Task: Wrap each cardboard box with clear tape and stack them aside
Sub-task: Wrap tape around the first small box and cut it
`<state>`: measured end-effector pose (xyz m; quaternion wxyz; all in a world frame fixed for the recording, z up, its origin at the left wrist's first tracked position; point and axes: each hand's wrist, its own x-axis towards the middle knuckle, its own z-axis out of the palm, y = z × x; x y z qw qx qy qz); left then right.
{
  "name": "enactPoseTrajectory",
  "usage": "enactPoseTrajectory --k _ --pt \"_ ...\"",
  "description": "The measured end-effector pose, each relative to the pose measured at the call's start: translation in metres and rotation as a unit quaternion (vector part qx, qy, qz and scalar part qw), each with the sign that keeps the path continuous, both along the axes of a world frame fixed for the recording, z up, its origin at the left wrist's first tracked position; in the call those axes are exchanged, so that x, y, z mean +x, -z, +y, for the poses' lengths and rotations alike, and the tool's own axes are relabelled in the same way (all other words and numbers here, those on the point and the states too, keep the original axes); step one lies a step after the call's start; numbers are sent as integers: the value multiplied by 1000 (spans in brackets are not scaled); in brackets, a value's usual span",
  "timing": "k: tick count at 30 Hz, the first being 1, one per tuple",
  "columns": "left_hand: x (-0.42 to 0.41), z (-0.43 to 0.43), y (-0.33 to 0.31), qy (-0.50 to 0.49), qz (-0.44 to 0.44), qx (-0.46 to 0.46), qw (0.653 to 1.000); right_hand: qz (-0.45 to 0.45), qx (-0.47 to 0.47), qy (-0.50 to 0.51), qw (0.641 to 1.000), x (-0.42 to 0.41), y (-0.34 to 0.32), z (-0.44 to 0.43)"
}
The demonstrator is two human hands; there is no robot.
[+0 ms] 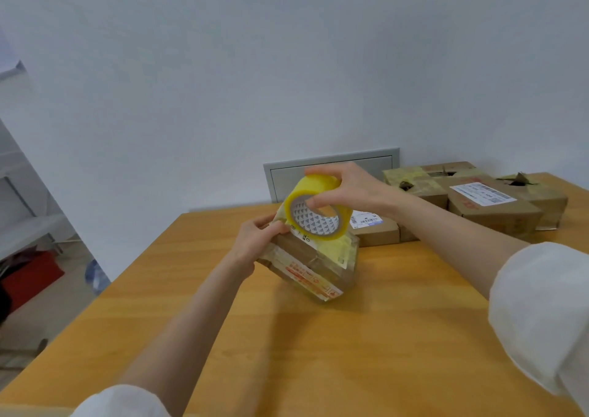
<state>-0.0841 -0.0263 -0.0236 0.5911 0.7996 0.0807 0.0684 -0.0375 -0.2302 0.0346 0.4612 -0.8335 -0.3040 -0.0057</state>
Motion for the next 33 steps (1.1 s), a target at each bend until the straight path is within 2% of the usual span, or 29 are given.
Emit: enactPoseTrajectory --k 2,5,6,9,12,16,20,27,29,30,31,32,33 --pt "-1 5 3 -8 10 -8 1000 0 -45 10 999 0 1 -8" --pt "-6 16 15 -42 32 -44 998 10 -179 -8 984 1 21 -29" --pt "-7 19 19 -52 36 -60 996 32 -178 -11 983 1 31 -36" --pt "-6 20 23 -63 26 -74 995 82 -96 -4 992 -1 45 -50" --pt "-5 17 22 -71 10 -83 994 71 -92 0 993 -2 42 -54" --pt "-3 9 26 -75 4 -106 991 69 -135 -8 988 3 31 -59" --pt "-3 4 32 -73 11 -129 989 75 -259 -19 963 7 36 -59" --pt "0 6 35 -42 33 -119 991 75 -292 -10 953 12 50 -58" --pt "2 6 36 -30 12 -68 997 73 -299 -13 951 11 54 -55" --pt "4 6 36 -29 -15 -1 999 68 -302 -14 951 10 55 -54" --pt "6 7 35 -31 -51 112 992 64 -302 -13 951 9 57 -52" --pt "9 8 33 -26 -90 255 962 59 -303 -12 951 9 57 -50" --pt "12 7 29 -11 -123 385 915 51 -308 -9 950 8 56 -48"
